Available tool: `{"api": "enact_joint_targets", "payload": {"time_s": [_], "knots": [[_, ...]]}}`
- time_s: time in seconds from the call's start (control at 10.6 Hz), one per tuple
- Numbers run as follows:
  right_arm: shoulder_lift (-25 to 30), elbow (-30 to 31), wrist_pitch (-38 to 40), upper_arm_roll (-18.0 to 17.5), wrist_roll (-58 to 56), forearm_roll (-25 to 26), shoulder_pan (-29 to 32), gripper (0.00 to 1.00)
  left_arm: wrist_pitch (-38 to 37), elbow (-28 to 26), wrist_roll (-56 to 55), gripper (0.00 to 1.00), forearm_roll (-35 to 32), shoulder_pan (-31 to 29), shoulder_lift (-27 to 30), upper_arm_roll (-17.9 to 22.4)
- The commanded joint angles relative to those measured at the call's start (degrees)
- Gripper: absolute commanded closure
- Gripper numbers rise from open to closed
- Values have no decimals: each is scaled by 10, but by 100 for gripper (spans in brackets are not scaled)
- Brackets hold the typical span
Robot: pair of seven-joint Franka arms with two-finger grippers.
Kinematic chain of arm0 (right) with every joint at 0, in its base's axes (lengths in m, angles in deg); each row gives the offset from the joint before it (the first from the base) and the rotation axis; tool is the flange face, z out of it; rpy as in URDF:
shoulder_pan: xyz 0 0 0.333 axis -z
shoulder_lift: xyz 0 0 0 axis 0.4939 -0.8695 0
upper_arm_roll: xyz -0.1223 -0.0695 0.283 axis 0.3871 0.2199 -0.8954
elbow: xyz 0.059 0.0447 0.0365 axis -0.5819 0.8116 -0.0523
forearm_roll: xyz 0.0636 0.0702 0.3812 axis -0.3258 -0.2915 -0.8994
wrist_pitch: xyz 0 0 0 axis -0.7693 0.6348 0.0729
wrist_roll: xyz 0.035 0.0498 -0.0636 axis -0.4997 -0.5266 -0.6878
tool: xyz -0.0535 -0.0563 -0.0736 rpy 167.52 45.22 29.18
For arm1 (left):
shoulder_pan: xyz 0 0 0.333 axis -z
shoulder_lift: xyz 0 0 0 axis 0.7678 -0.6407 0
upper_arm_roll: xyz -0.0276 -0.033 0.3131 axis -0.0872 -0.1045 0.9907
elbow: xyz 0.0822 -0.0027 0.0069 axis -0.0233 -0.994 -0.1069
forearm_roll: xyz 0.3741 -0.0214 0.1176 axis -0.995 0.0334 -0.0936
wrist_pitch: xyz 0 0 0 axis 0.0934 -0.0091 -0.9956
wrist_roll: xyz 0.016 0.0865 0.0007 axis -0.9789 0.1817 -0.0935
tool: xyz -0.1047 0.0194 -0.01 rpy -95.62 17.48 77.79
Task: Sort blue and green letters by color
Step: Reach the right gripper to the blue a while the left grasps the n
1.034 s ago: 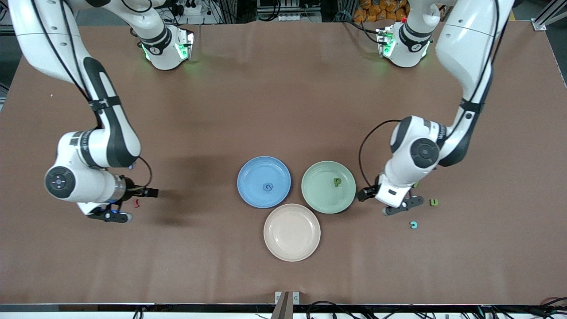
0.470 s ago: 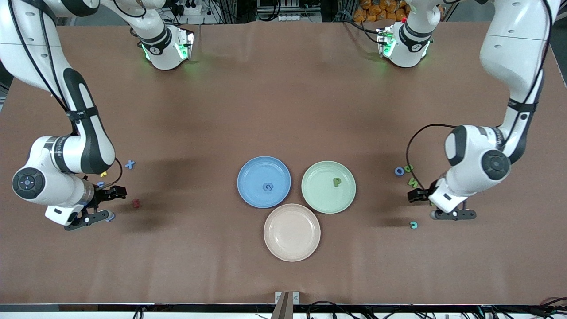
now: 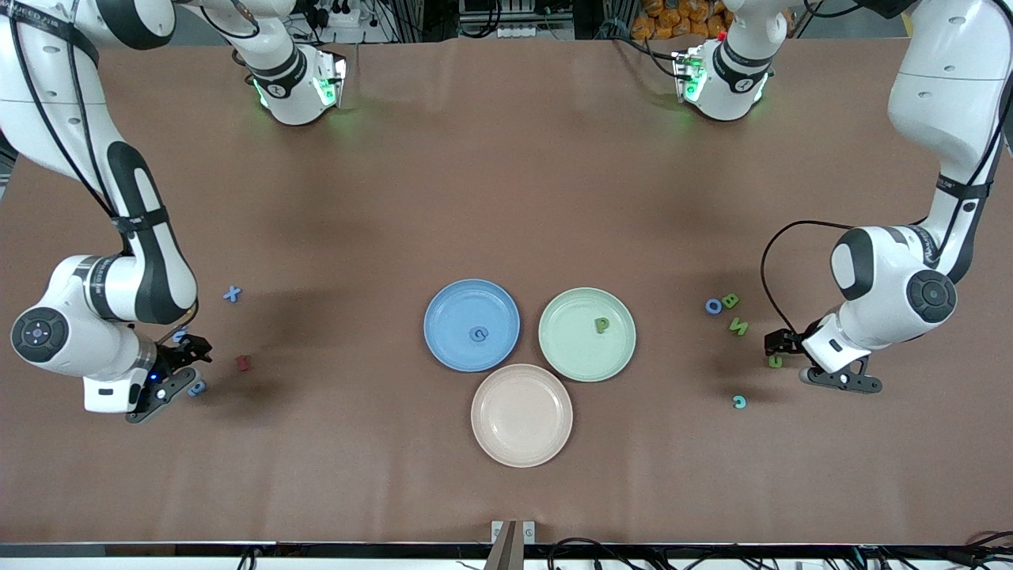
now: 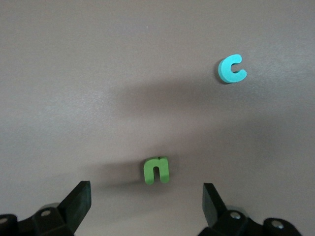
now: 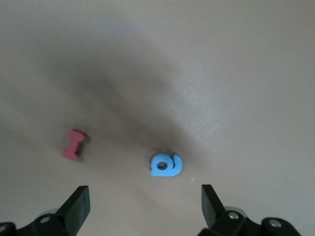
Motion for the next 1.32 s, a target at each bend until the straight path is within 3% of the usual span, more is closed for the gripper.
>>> {"api": "enact_joint_targets", "payload": {"time_s": [0.0,0.19,0.38,0.47,0.56,0.66,0.75,1.22], "knots": [[-38,-37,-10,-14,-32,-12,24,0,40,0,7,0,-15,-3,-21,-8],[-49,-38,-15,-16,-66,-59,28,0,51,-2,7,0,-16,-1,-29,-8],[-72,-63,-12,-16,-80,-72,29,0,58,-3,7,0,-16,1,-37,-8],[-78,-70,-12,-16,-84,-72,29,0,76,-14,7,11,-15,1,-39,-8],[-81,-79,-10,-16,-87,-72,29,0,84,-20,8,70,-16,1,-39,-8],[-89,-88,-9,-16,-87,-71,29,0,86,-21,10,87,-20,1,-39,-8],[-103,-101,-10,-16,-91,-71,31,0,86,-21,10,98,-23,1,-40,-8],[-118,-119,-7,-16,-109,-75,38,0,85,-17,8,100,-48,6,-36,-6]]}}
